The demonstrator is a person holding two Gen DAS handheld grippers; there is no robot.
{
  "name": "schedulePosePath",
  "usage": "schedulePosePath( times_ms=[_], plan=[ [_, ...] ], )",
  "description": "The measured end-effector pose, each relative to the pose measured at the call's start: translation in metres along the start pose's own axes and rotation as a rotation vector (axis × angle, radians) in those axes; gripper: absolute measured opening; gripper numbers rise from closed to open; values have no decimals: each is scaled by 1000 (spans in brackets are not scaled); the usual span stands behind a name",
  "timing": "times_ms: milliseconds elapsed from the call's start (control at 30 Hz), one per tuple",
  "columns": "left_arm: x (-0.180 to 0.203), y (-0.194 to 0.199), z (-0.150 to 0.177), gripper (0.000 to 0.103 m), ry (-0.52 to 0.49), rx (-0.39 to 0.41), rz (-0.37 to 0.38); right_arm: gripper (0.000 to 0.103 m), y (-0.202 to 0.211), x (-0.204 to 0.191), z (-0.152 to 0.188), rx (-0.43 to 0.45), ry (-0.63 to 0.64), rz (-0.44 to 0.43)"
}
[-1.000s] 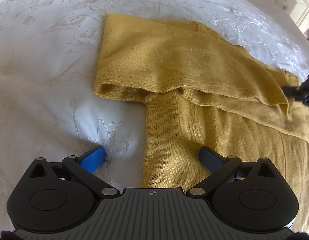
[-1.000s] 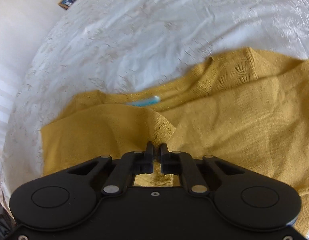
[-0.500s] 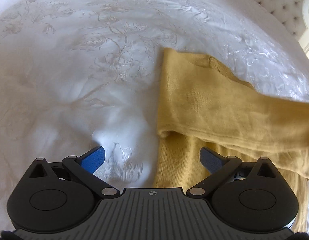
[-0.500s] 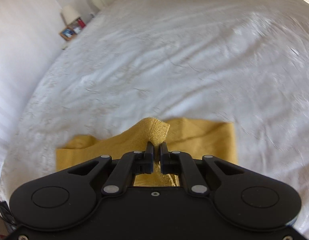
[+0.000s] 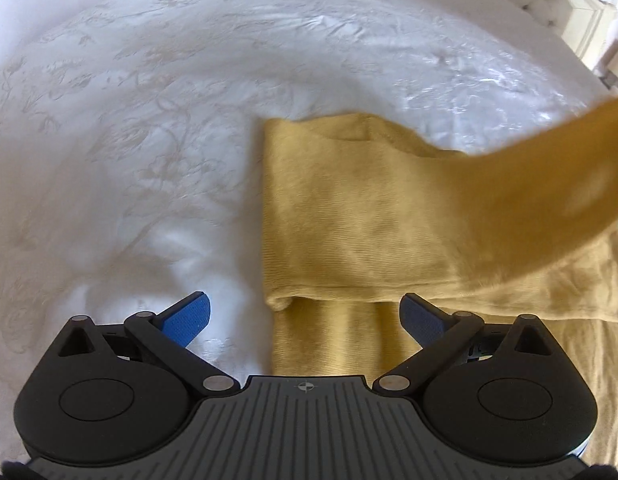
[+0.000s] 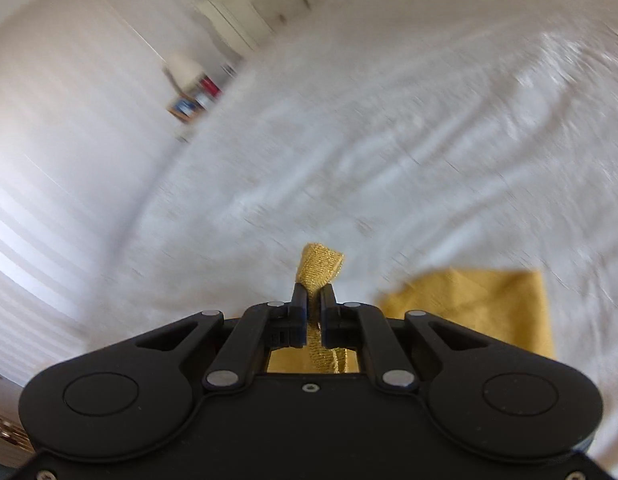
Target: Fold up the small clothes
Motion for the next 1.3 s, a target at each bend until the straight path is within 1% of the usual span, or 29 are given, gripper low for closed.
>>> schedulePosePath(
  times_ms=[67,133,167,200,267,300,333,400,433,533,633,867,967,1100,1133,1167,1233,1300],
  plan=[
    [10,0,0,103,-22,1,19,13,12,-8,-7,35,-10,-29],
    [18,-5,1,103,-45,-7,21,13,17,-5,-10,47,-15,-14],
    [21,-9,1,103,-54,-9,15,13,16,-1,-9,45,-1,22],
    [23,-13,0,103,-64,-10,1,13,13,6,-8,37,19,81],
    [23,-22,-3,103,-69,-4,-62,13,3,25,-2,-1,16,153],
    [20,-25,-5,103,-57,-2,-97,13,-2,37,2,-19,-1,175],
    [15,-28,-7,103,-24,-3,-128,13,-7,46,7,-35,-15,195],
    [3,-31,-10,103,56,-7,-131,13,-15,65,18,-73,-35,243],
    [-2,-31,-11,103,79,-10,-134,13,-18,71,22,-84,-43,258],
    [-16,-34,-12,103,82,-19,-156,13,-25,90,35,-113,-60,301],
    [-27,-37,-12,103,80,-31,-130,13,-29,104,45,-139,-51,350],
    [-35,-40,-13,103,98,-47,-110,15,-40,141,59,-201,-76,422],
    [-38,-41,-12,103,90,-51,-111,17,-47,152,64,-218,-73,425],
    [-42,-39,-9,103,36,-65,-137,17,-51,150,66,-213,-51,418],
    [-44,-38,-8,103,24,-64,-142,17,-48,147,64,-208,-59,404],
    [-46,-35,-7,103,17,-64,-145,17,-44,141,60,-192,-72,367],
    [-51,-27,-7,103,10,-59,-142,17,-29,123,50,-150,-113,258],
    [-55,-17,-5,103,-2,-44,-141,19,-13,110,40,-88,-169,153]
  ],
)
Point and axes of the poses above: each gripper's, at about its wrist camera, not at the fingertips, and y roughly against the way its jaws point, x to its right, z to its underside, the point moved 6 cm from there along -y, roughly the way its jaws point, and after that the axes turned 8 degrees about -x, right-handed, at the moved point
